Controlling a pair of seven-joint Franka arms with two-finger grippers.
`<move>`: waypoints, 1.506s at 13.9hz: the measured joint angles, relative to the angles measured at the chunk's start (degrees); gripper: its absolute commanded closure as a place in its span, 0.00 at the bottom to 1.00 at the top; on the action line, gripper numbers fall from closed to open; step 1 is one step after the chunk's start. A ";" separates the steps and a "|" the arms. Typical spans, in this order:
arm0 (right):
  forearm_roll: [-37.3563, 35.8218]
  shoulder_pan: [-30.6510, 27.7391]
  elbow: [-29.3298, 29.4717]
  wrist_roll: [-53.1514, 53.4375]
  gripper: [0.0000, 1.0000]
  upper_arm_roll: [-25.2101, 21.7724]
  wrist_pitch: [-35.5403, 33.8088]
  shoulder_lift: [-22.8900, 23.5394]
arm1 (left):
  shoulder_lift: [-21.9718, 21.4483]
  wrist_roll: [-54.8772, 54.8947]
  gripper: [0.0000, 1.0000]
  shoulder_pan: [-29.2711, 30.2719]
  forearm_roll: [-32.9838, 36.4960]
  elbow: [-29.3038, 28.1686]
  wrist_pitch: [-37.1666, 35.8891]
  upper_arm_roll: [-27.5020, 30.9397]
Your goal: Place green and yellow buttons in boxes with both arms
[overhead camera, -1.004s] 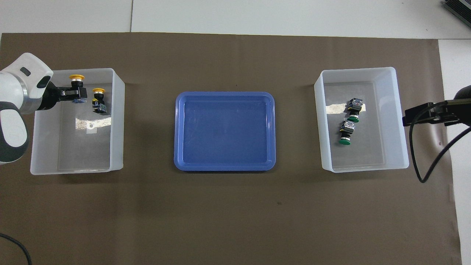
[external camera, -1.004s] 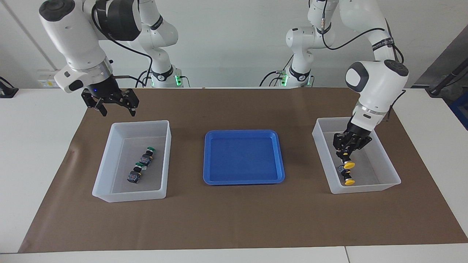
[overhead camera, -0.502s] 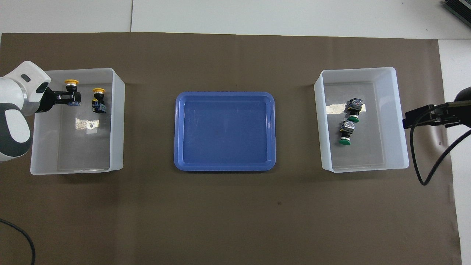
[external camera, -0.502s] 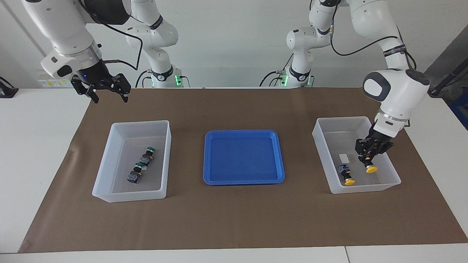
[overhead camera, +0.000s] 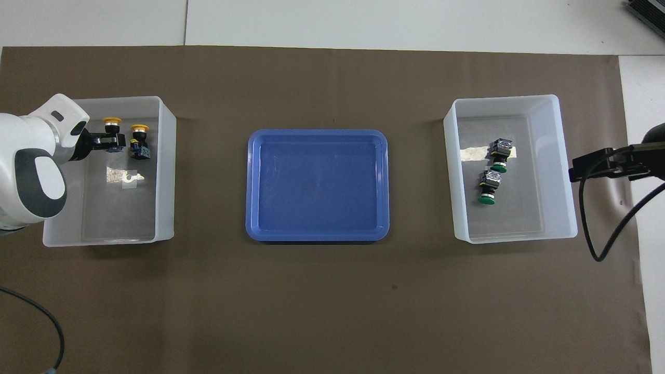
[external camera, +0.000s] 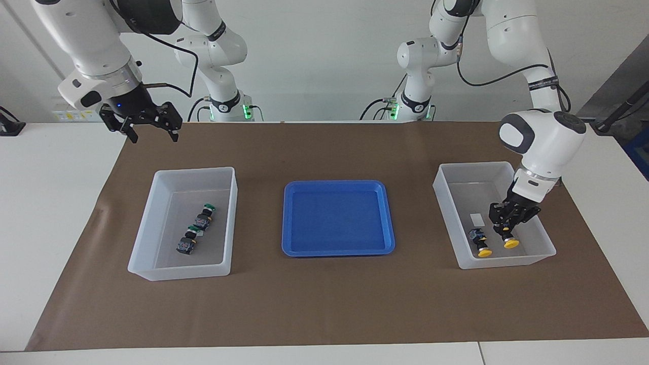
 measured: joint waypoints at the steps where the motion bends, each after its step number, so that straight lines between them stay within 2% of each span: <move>1: 0.01 -0.02 0.00 0.01 0.00 -0.06 0.00 0.00 | 0.13 0.00 0.04 0.01 0.00 -0.16 0.02 0.00; 2: 0.01 0.01 0.00 0.02 0.00 -0.04 0.00 0.00 | 0.14 0.00 0.00 0.03 0.00 -0.24 0.03 0.00; 9: 0.02 0.05 0.00 0.02 0.00 0.07 0.00 0.00 | -1.12 3.21 0.00 0.01 0.01 0.38 -0.01 -0.13; 16: 0.02 0.05 0.00 0.02 0.00 0.07 0.00 0.00 | -11.67 4.50 0.00 -0.67 2.19 0.65 -11.93 -0.77; 19: 0.02 0.05 0.00 0.02 0.00 0.07 0.00 0.00 | -16.28 4.02 0.00 -2.67 3.07 0.67 -17.10 -0.87; 21: 0.02 0.05 0.00 0.02 0.00 0.07 0.00 0.00 | -19.40 0.33 0.00 -4.94 6.07 0.71 -20.34 -1.00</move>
